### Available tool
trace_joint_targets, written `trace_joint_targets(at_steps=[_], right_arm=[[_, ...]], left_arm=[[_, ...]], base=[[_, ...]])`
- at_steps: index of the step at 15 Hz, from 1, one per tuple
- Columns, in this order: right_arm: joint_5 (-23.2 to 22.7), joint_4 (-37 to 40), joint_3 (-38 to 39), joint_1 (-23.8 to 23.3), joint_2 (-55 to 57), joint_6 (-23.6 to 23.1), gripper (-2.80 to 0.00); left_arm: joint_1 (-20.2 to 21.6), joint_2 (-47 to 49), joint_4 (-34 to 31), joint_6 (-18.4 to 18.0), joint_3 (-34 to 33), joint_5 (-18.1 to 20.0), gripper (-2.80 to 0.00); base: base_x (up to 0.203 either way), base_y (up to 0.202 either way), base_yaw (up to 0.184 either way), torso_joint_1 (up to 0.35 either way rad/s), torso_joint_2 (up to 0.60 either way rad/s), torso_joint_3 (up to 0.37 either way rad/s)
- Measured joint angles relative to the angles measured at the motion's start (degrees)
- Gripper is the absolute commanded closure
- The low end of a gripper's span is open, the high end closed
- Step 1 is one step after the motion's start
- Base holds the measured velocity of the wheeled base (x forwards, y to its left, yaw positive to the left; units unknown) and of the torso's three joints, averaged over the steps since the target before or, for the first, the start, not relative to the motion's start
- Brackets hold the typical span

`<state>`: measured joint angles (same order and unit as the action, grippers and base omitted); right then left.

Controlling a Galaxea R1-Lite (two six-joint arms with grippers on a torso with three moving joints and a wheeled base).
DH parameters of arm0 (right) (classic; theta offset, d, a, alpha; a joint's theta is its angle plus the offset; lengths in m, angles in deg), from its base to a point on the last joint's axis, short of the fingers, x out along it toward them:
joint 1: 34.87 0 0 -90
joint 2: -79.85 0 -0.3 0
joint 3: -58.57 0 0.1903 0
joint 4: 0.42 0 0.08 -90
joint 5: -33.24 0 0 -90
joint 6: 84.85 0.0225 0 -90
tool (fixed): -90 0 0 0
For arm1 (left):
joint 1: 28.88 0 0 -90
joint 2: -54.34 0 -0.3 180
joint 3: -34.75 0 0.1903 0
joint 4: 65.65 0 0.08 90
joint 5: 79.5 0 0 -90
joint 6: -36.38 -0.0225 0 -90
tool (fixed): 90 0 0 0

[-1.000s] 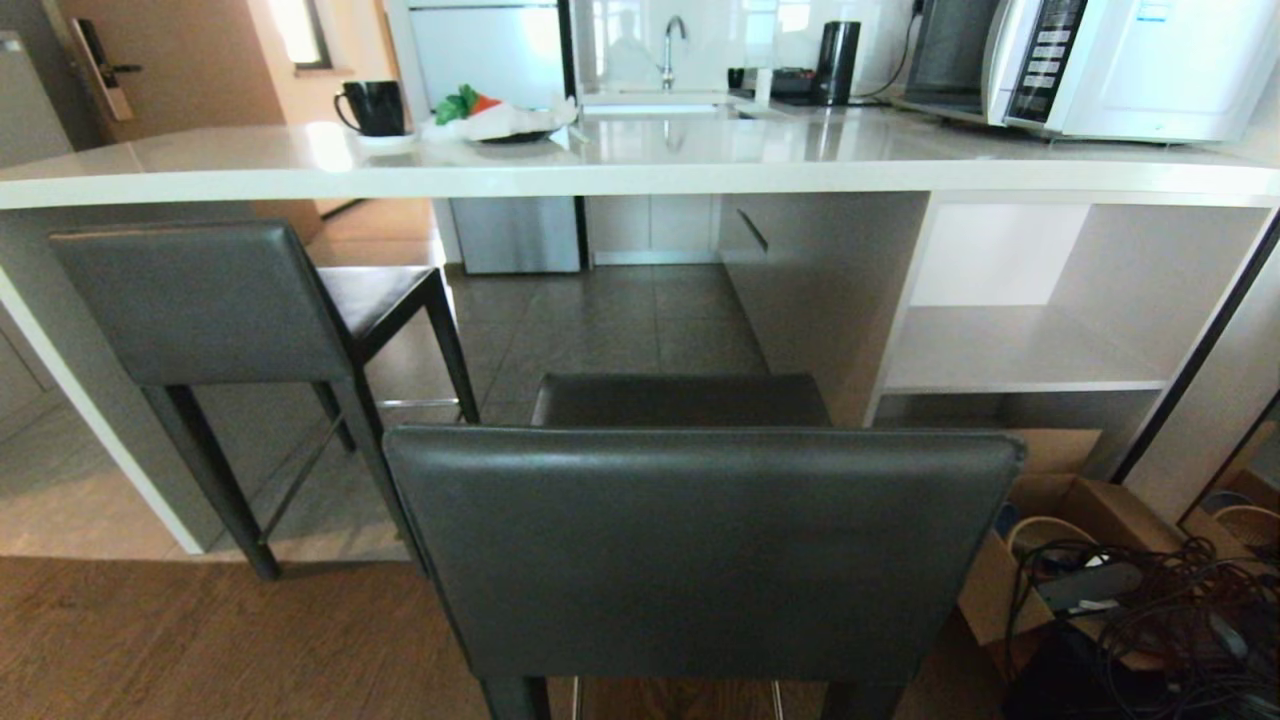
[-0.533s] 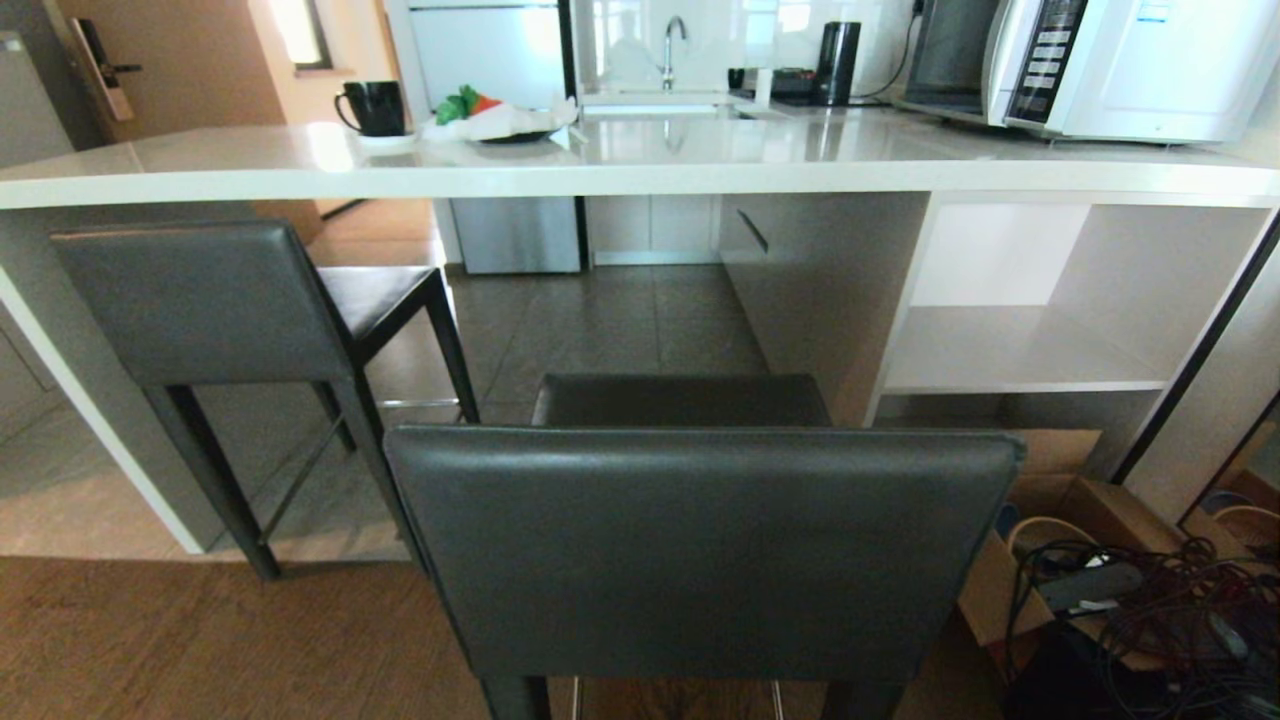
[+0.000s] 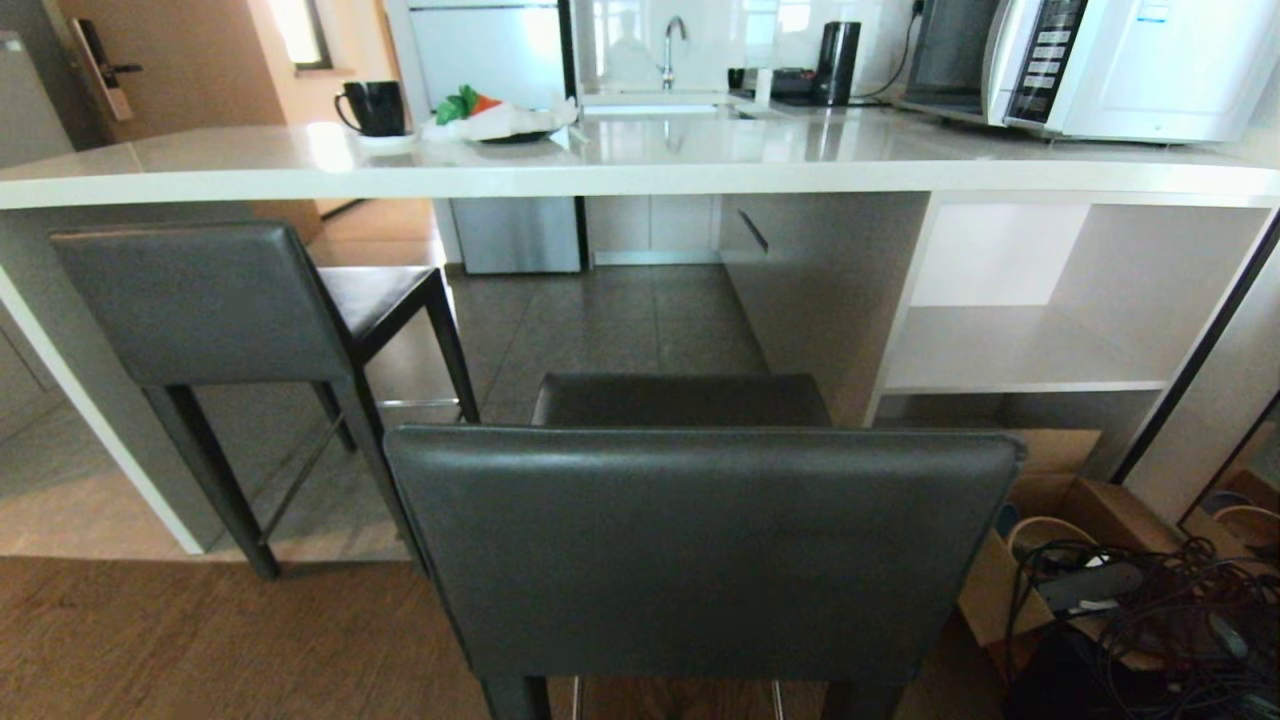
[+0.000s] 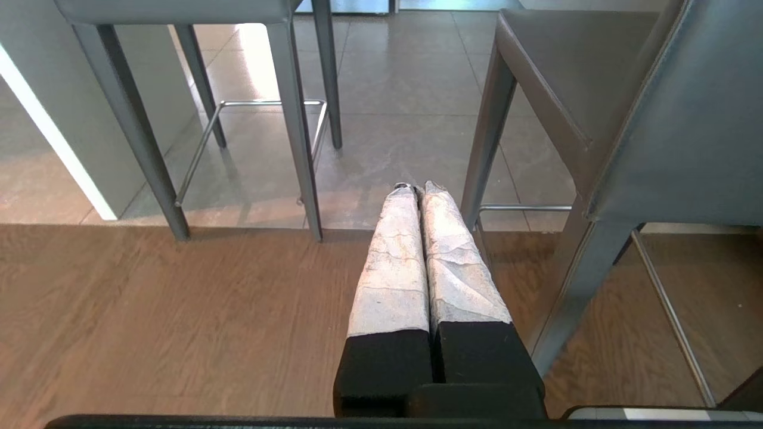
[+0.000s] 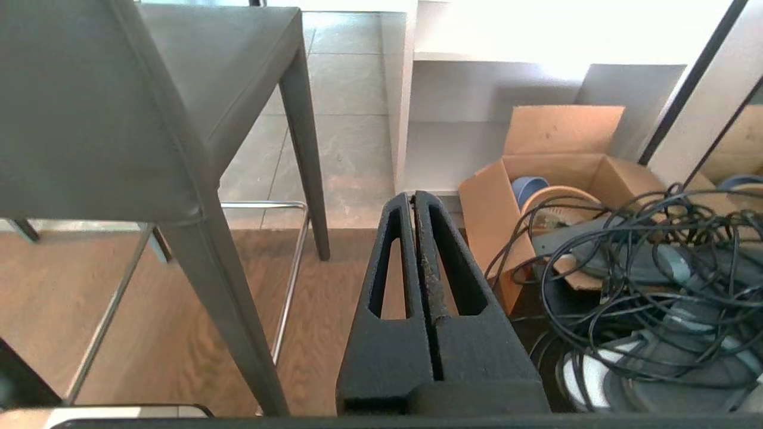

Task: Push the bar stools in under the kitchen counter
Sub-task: Pull the gray chair out from under the dining table

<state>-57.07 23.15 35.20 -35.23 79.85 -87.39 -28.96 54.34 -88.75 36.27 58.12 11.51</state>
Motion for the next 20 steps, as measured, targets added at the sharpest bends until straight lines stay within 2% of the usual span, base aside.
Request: trace_joint_targets(at_steps=[8, 13, 20], right_arm=[[0.2, 0.0, 0.0, 0.0, 0.0, 1.2, 0.00], [0.2, 0.0, 0.0, 0.0, 0.0, 1.2, 0.00], [0.1, 0.0, 0.0, 0.0, 0.0, 1.2, 0.00]], left_arm=[[0.0, 0.0, 0.0, 0.2, 0.0, -0.5, 0.00], [0.1, 0.0, 0.0, 0.2, 0.0, -0.8, 0.00], [0.1, 0.0, 0.0, 0.2, 0.0, -0.8, 0.00]], base=[[0.000, 0.000, 0.000, 0.000, 0.00, 0.000], [-0.155, 0.000, 0.000, 0.005, 0.00, 0.004], [-0.009, 0.000, 0.000, 0.000, 0.00, 0.001]])
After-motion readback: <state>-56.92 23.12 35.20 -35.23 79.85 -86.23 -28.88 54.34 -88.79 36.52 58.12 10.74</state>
